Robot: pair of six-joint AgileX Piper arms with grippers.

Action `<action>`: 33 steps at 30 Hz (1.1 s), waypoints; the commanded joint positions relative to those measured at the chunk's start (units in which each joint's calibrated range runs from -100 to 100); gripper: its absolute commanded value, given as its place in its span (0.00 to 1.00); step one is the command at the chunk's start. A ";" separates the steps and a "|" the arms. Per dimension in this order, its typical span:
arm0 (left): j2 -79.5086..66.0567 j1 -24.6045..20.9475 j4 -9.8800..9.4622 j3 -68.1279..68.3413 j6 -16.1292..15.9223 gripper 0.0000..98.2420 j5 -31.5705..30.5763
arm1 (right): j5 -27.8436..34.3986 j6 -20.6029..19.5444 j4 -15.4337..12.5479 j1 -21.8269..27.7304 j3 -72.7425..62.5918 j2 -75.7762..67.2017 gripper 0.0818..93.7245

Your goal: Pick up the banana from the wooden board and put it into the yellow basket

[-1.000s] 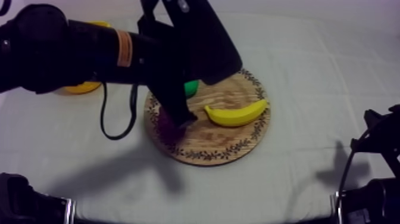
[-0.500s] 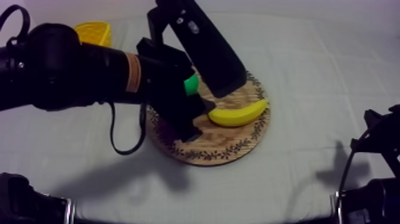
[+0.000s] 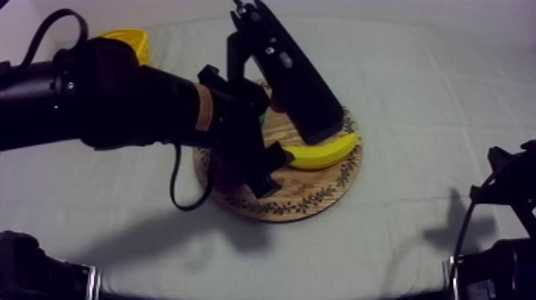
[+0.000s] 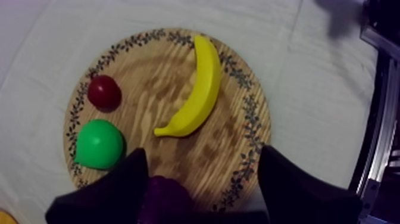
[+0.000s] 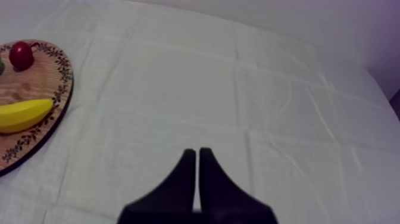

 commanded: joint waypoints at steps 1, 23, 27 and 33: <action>1.94 0.03 0.64 -1.91 -0.69 0.71 1.46 | 0.01 0.02 0.01 0.00 0.02 -0.02 0.00; 30.73 -1.08 4.98 -32.19 -4.66 0.67 25.01 | 0.01 0.02 0.01 0.00 0.02 -0.02 0.00; 34.79 -1.08 4.96 -37.88 -4.84 0.67 30.25 | 0.01 0.02 0.01 0.00 0.02 -0.02 0.00; 40.22 -0.74 4.36 -44.78 -4.54 0.66 36.26 | 0.01 0.02 0.01 0.00 0.02 -0.02 0.00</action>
